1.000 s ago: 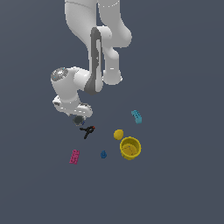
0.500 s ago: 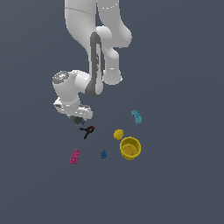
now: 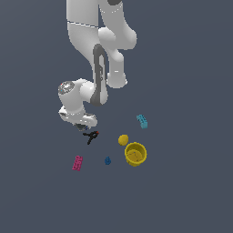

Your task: Pick up a designated object from a clutter of objects.

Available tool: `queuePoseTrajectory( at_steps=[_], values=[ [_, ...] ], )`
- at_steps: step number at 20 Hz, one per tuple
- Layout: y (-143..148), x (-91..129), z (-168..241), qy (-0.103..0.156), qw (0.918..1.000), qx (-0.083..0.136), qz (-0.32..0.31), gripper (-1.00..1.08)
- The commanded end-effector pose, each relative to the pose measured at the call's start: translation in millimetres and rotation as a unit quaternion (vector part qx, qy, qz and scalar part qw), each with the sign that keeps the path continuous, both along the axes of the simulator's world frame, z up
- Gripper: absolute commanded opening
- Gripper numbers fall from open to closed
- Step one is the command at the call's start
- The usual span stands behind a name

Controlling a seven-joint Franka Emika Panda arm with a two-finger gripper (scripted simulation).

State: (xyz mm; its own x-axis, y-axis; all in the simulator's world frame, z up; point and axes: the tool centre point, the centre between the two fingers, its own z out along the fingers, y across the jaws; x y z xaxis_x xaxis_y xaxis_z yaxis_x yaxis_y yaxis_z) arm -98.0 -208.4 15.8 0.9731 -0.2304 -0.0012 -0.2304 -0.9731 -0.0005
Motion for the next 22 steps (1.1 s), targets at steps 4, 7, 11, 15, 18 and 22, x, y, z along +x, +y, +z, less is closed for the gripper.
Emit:
queuePoseTrajectory(
  at_steps=[4, 7, 11, 15, 18, 22],
  values=[
    [0, 0, -2, -0.001, 1.0, 0.0, 0.0, -1.0],
    [0, 0, -2, -0.001, 1.0, 0.0, 0.0, -1.0],
    [0, 0, -2, -0.001, 1.0, 0.0, 0.0, -1.0],
    [1, 1, 1, -0.001, 1.0, 0.0, 0.0, -1.0],
    [4, 4, 8, -0.001, 1.0, 0.0, 0.0, -1.0],
    [12, 12, 25, -0.001, 1.0, 0.0, -0.001, -1.0]
  ],
)
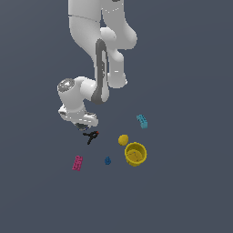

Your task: Pick up a designated object from a clutter of objects.

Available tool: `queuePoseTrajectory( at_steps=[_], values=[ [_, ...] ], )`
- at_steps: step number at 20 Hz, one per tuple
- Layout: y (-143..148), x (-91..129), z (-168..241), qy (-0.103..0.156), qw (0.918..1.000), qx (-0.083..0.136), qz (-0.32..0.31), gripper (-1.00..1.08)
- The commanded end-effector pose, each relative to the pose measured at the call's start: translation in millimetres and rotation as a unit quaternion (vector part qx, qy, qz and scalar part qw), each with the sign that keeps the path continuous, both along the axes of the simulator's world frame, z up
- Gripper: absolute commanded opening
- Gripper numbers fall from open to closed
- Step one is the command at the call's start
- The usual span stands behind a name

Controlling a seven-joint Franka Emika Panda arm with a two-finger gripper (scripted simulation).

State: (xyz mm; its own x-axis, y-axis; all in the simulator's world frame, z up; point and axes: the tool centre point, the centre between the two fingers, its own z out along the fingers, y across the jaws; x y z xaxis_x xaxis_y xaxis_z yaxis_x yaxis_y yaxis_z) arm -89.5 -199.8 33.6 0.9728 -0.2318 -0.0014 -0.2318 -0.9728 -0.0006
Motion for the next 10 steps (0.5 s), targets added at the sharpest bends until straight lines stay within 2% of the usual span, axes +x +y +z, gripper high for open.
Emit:
queuePoseTrajectory(
  at_steps=[1, 10],
  values=[
    [6, 6, 13, -0.001, 1.0, 0.0, 0.0, -1.0],
    [37, 38, 82, 0.0, 1.0, -0.001, 0.0, -1.0]
  ],
)
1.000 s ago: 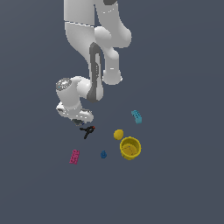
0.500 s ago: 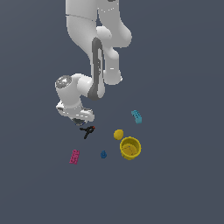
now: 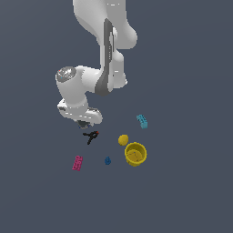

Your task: Pick up a designated object from a clutter of objects.

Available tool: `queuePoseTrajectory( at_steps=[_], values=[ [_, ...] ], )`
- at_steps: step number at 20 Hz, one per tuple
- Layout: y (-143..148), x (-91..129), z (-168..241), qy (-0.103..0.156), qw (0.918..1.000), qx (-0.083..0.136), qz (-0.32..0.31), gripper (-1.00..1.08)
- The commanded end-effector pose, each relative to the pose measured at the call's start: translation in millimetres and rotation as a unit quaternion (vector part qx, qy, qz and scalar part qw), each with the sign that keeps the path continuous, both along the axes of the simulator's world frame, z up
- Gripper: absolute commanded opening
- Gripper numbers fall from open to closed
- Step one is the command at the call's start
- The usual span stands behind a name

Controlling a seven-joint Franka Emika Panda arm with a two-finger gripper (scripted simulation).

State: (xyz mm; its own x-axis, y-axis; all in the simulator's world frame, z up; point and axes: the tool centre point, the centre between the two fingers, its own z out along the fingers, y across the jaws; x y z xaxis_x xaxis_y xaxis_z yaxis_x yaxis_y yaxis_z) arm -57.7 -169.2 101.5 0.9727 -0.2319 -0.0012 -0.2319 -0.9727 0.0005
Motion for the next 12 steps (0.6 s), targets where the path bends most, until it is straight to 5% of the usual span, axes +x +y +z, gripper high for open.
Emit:
queuePoseTrajectory(
  at_steps=[1, 12],
  values=[
    [10, 11, 24, 0.0, 1.0, -0.001, 0.0, -1.0],
    [56, 59, 128, 0.0, 1.0, -0.002, 0.0, -1.0]
  ],
)
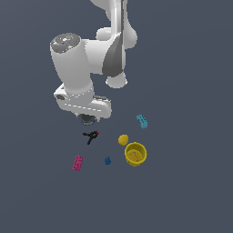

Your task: Pick up a designated object from a clutter of objects.

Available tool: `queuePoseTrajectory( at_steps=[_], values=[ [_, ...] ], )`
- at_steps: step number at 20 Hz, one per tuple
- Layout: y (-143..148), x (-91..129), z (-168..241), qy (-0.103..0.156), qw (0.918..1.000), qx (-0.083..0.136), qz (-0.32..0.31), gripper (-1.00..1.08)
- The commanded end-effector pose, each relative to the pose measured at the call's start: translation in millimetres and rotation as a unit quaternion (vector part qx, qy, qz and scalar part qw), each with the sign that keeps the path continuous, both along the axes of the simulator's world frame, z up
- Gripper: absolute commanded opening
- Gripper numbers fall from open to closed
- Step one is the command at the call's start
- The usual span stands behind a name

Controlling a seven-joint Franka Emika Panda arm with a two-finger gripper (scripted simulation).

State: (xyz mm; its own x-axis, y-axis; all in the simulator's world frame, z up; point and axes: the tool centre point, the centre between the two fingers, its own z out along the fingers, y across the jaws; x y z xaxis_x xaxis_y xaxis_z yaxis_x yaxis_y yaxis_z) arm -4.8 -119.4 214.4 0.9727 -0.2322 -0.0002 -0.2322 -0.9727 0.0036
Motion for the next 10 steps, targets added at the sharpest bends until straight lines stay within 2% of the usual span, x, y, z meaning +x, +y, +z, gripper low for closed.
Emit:
queuePoseTrajectory(
  at_steps=[1, 10],
  values=[
    [11, 11, 24, 0.0, 1.0, 0.0, 0.0, -1.0],
    [46, 51, 103, 0.0, 1.0, 0.0, 0.0, -1.0]
  ],
)
